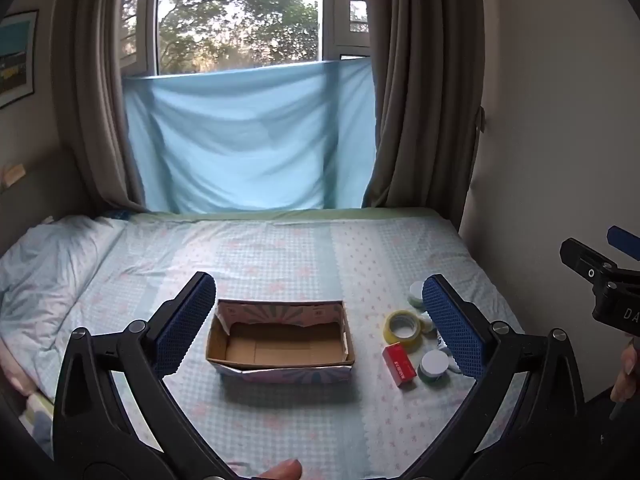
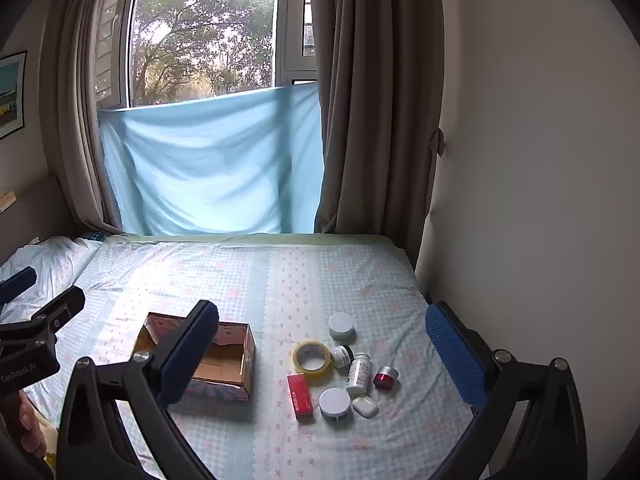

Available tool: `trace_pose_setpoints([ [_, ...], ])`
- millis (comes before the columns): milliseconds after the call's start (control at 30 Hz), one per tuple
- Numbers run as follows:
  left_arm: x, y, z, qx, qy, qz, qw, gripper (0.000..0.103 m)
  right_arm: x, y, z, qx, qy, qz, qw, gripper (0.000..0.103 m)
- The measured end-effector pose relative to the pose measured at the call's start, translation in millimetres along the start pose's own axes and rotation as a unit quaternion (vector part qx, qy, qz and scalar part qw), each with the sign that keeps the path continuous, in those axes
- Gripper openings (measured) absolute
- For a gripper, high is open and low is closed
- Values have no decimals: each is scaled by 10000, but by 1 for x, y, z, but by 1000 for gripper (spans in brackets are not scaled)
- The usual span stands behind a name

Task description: Organize rigid objects

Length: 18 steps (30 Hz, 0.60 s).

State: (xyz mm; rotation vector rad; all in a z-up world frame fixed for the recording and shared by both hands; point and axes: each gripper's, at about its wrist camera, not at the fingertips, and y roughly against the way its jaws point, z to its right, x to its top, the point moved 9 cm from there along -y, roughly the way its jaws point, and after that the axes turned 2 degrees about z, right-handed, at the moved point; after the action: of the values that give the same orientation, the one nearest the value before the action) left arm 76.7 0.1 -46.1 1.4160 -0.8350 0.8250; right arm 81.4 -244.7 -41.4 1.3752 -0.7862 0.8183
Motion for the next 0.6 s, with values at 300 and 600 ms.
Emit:
trace_pose_setpoints([
  [300, 6, 9, 8, -50, -55, 223, 9997, 103, 3, -1, 10, 55, -72, 15, 10000, 103],
  [600, 6, 16, 1, 50, 107, 312, 9994, 103, -1, 5, 16, 54, -96, 127, 9999, 103],
])
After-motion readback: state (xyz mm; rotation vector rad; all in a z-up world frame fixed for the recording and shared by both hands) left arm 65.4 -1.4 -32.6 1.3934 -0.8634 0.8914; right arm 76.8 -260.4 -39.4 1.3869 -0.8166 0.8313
